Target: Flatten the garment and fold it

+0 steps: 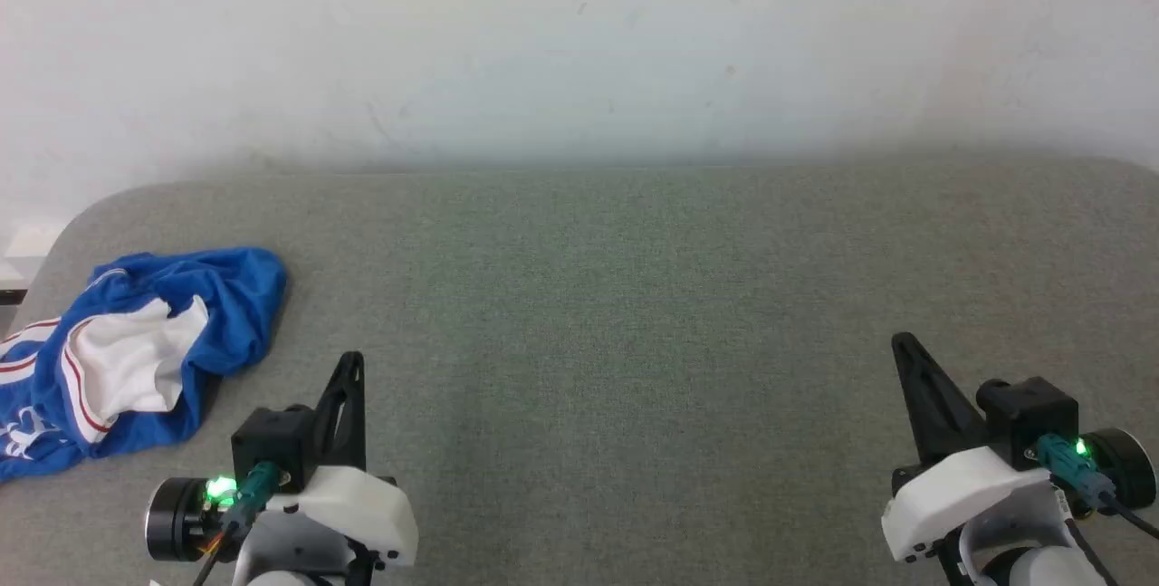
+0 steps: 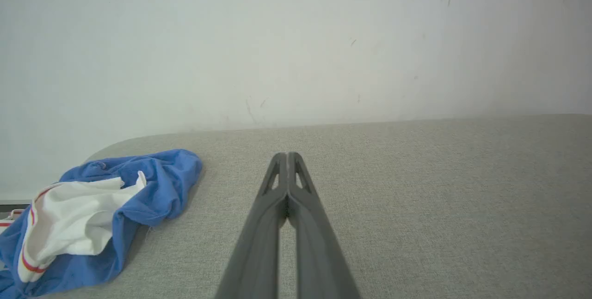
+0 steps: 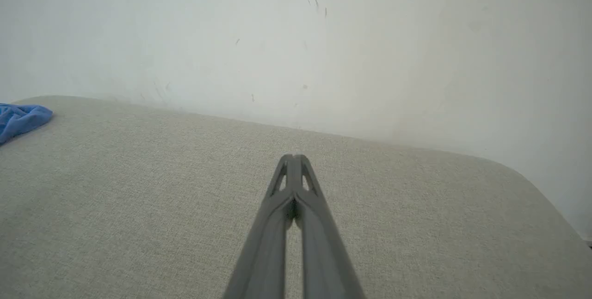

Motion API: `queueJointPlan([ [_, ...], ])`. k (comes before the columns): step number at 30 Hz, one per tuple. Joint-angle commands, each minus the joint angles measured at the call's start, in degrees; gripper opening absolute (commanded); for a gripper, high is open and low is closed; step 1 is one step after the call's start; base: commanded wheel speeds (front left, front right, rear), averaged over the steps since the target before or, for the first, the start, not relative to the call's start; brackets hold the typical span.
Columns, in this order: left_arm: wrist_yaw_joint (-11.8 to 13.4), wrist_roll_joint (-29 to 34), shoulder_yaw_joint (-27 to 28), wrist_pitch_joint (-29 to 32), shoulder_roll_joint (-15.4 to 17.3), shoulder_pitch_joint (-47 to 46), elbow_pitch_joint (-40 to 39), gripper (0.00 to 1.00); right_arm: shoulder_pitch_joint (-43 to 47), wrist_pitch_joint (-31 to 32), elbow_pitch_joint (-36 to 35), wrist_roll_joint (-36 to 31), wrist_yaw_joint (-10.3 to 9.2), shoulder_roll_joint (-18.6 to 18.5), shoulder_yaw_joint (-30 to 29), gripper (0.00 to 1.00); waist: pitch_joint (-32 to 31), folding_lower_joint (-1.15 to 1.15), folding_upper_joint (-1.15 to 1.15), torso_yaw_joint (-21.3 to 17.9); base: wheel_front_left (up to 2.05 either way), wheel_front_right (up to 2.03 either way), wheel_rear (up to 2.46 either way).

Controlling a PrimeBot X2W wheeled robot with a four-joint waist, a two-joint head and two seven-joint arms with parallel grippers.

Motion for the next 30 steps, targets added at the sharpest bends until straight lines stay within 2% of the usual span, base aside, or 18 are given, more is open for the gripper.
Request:
queueJointPlan([
  [1, -0.5, 0.4, 0.3, 0.0, -0.3, -0.7, 0.1, 0.00, -0.8, 0.0, -0.3, -0.4, -0.12, 0.2, 0.0, 0.00, 0.0, 0.00, 0.00, 0.0, 0.00, 0.00, 0.00],
  [19, -0.5, 0.4, 0.3, 0.0, -0.3, -0.7, 0.1, 0.00, -0.8, 0.0, -0.3, -0.4, -0.12, 0.2, 0.0, 0.00, 0.0, 0.00, 0.00, 0.0, 0.00, 0.00, 0.00],
  [20, 0.0, 0.0, 0.0, 0.0, 0.0, 0.0, 0.0, 1.00, 0.0, 0.0, 0.0, 0.0, 0.00, 0.0, 0.0, 1.00, 0.0, 0.00, 0.00, 0.0, 0.00, 0.00, 0.00],
  [30, 0.0, -0.3, 0.0, -0.4, 0.0, 0.2, 0.1, 1.00, 0.2, -0.4, 0.3, 0.5, 0.00, 0.0, -0.5, 1.00, 0.0, 0.00, 0.00, 0.0, 0.00, 0.00, 0.00],
])
